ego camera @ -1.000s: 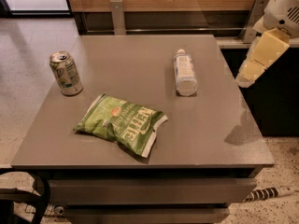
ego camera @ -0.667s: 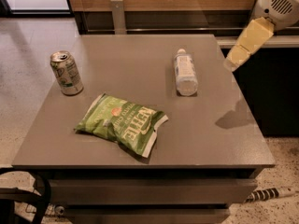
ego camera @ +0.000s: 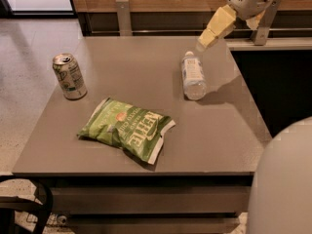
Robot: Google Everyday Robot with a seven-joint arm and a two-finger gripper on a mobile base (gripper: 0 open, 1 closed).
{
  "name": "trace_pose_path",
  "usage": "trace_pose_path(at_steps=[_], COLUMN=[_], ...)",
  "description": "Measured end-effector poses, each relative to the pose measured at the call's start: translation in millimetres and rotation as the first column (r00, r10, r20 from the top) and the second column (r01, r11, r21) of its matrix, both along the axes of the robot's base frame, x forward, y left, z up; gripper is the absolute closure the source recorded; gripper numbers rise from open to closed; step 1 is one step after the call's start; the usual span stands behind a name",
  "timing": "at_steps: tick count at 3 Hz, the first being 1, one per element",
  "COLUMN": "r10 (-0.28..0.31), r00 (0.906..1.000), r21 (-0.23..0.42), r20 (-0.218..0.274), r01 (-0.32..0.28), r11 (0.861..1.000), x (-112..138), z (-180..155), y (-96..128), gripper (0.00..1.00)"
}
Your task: Place blue plastic bottle upright
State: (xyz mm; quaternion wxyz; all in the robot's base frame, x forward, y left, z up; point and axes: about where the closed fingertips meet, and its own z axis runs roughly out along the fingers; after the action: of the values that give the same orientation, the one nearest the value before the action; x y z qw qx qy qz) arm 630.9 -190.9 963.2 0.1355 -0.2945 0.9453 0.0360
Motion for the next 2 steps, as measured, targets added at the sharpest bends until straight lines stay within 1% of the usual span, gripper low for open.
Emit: trace_pose_path(at_steps=[1, 2], r10=[-0.090, -0.091], r00=[0.9958, 0.9954], r21=[0.030, 0.037], r20=[0.013, 0.030], r01=[0.090, 0.090], r11=[0.996, 0.995], x=[44.7, 51.2], z=[-11.8, -13.3], y=[30.9, 33.8], gripper=[0.00, 0.00])
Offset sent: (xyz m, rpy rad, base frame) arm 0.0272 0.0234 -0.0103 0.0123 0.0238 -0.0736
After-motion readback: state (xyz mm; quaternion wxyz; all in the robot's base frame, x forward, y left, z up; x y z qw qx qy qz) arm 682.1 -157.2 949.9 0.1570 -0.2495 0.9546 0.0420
